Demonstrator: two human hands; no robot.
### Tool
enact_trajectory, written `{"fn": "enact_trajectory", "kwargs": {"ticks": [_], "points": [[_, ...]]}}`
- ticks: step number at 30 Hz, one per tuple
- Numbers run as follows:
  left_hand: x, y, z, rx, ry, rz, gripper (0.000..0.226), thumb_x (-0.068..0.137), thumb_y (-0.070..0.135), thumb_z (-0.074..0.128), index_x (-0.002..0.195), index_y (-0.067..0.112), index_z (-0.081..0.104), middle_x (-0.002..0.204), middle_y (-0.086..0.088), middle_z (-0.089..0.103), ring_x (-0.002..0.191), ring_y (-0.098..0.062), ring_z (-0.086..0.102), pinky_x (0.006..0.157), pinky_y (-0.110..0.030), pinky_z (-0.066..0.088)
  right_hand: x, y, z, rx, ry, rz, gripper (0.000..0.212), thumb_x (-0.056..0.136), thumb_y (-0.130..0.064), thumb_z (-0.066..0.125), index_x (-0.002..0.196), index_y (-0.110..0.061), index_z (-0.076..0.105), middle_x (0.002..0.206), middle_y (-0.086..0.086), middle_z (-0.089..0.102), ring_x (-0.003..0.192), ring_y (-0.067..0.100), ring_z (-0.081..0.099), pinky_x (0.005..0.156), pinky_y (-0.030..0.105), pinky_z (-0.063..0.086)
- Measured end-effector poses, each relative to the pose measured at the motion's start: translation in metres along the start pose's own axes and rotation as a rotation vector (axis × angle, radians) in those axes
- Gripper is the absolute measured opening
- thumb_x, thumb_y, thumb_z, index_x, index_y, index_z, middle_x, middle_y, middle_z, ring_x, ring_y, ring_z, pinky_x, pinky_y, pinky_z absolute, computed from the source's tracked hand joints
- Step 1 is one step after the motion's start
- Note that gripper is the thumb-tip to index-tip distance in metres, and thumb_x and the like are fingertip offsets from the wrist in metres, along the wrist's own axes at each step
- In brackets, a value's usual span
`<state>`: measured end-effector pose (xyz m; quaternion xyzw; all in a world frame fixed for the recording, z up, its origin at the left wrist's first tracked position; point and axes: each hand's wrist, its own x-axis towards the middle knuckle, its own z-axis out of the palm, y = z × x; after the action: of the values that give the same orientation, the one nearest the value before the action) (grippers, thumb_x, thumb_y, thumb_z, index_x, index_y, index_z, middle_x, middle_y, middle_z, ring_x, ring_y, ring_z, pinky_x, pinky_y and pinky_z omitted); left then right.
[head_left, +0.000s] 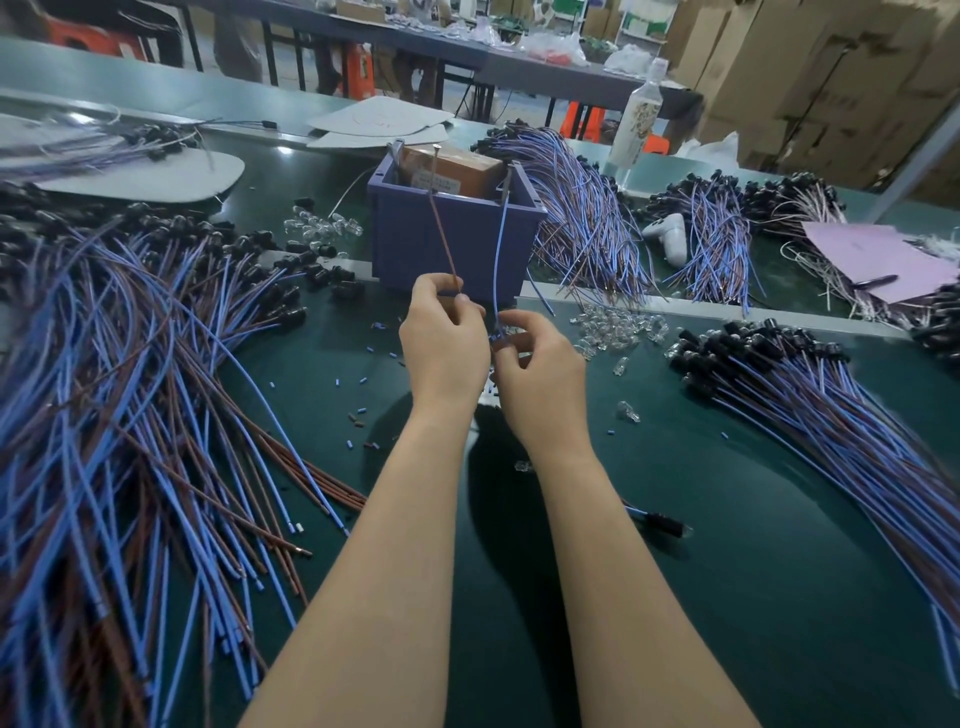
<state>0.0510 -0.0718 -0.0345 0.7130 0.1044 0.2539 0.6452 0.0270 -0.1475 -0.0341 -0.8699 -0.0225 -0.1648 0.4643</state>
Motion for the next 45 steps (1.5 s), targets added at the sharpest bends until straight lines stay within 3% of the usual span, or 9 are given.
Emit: {"fn": "enact_trajectory", "kwargs": {"ticks": [4, 11, 19, 24, 31, 35, 40, 43, 45], "points": [[0.003, -0.002, -0.001, -0.011, 0.001, -0.026, 0.017, 0.096, 0.007, 0.046, 0.111, 0.011, 0.054, 0.075, 0.009, 0.061, 0.085, -0.019, 0.062, 0.077, -0.025, 0.048, -0.001, 0.0, 0.0, -0.002, -0.002, -0.005, 0.033, 0.086, -0.002, 0.05, 0.115, -0.013, 0.063, 0.099, 0.005, 0.069, 0.091, 0.022, 0.062, 0.083, 0.032, 0.047], [0.007, -0.006, 0.0, 0.051, -0.032, -0.024, 0.029, 0.096, 0.007, 0.045, 0.124, 0.009, 0.056, 0.078, 0.006, 0.062, 0.069, 0.001, 0.055, 0.058, 0.001, 0.038, 0.0, 0.002, 0.0, -0.015, 0.002, -0.022, 0.034, 0.085, -0.002, 0.05, 0.114, -0.012, 0.064, 0.101, 0.006, 0.069, 0.094, 0.021, 0.061, 0.085, 0.031, 0.046], [0.008, -0.005, -0.001, 0.066, -0.048, -0.01, 0.031, 0.096, 0.008, 0.046, 0.126, 0.01, 0.056, 0.084, 0.003, 0.064, 0.079, -0.007, 0.057, 0.067, -0.005, 0.04, 0.001, 0.002, 0.0, -0.026, 0.001, -0.043, 0.036, 0.085, -0.001, 0.05, 0.116, -0.012, 0.063, 0.104, 0.006, 0.069, 0.096, 0.02, 0.062, 0.085, 0.026, 0.044], [0.009, -0.006, -0.001, 0.056, -0.049, -0.013, 0.031, 0.096, 0.007, 0.046, 0.124, 0.01, 0.057, 0.085, 0.001, 0.065, 0.074, -0.004, 0.057, 0.06, 0.001, 0.04, 0.001, 0.002, -0.001, -0.033, -0.007, -0.045, 0.036, 0.086, -0.001, 0.049, 0.118, -0.012, 0.063, 0.107, 0.005, 0.068, 0.098, 0.019, 0.061, 0.088, 0.029, 0.046], [0.006, -0.003, -0.002, 0.033, -0.063, -0.05, 0.027, 0.095, 0.009, 0.048, 0.119, 0.01, 0.06, 0.081, 0.003, 0.065, 0.079, -0.011, 0.06, 0.077, -0.02, 0.05, 0.001, 0.002, -0.001, -0.022, -0.004, -0.025, 0.032, 0.088, -0.004, 0.049, 0.116, -0.012, 0.064, 0.105, 0.006, 0.069, 0.097, 0.02, 0.062, 0.088, 0.03, 0.046], [0.002, 0.007, -0.002, -0.032, -0.243, -0.138, 0.02, 0.096, 0.017, 0.051, 0.087, 0.014, 0.069, 0.088, -0.01, 0.071, 0.09, -0.028, 0.067, 0.089, -0.042, 0.053, 0.003, -0.003, -0.006, 0.014, -0.063, -0.009, 0.025, 0.097, -0.019, 0.048, 0.113, -0.012, 0.065, 0.098, 0.004, 0.071, 0.091, 0.018, 0.063, 0.079, 0.024, 0.044], [-0.002, 0.042, 0.001, 0.087, -0.336, 0.081, 0.025, 0.097, 0.023, 0.051, 0.083, 0.013, 0.069, 0.069, 0.003, 0.064, 0.063, -0.012, 0.058, 0.065, -0.022, 0.049, 0.004, -0.016, -0.043, -0.071, -0.159, -0.108, 0.022, 0.097, -0.018, 0.047, 0.098, -0.004, 0.063, 0.085, 0.012, 0.067, 0.083, 0.03, 0.06, 0.076, 0.039, 0.046], [-0.011, 0.082, 0.014, 0.096, -0.393, 0.259, 0.023, 0.097, 0.025, 0.052, 0.083, 0.016, 0.069, 0.055, 0.019, 0.053, 0.052, 0.005, 0.048, 0.06, -0.018, 0.04, 0.007, -0.021, -0.085, -0.211, -0.107, -0.143, 0.021, 0.094, -0.025, 0.053, 0.089, -0.008, 0.064, 0.068, 0.001, 0.059, 0.066, 0.015, 0.054, 0.063, 0.025, 0.043], [-0.024, 0.113, 0.029, 0.057, -0.434, 0.393, 0.022, 0.096, 0.027, 0.053, 0.089, 0.015, 0.071, 0.063, 0.02, 0.055, 0.054, 0.01, 0.047, 0.06, -0.013, 0.038, 0.006, -0.022, -0.119, -0.246, -0.024, -0.119, 0.02, 0.093, -0.029, 0.055, 0.085, -0.014, 0.065, 0.059, -0.004, 0.055, 0.053, 0.005, 0.048, 0.052, 0.017, 0.039]]}}
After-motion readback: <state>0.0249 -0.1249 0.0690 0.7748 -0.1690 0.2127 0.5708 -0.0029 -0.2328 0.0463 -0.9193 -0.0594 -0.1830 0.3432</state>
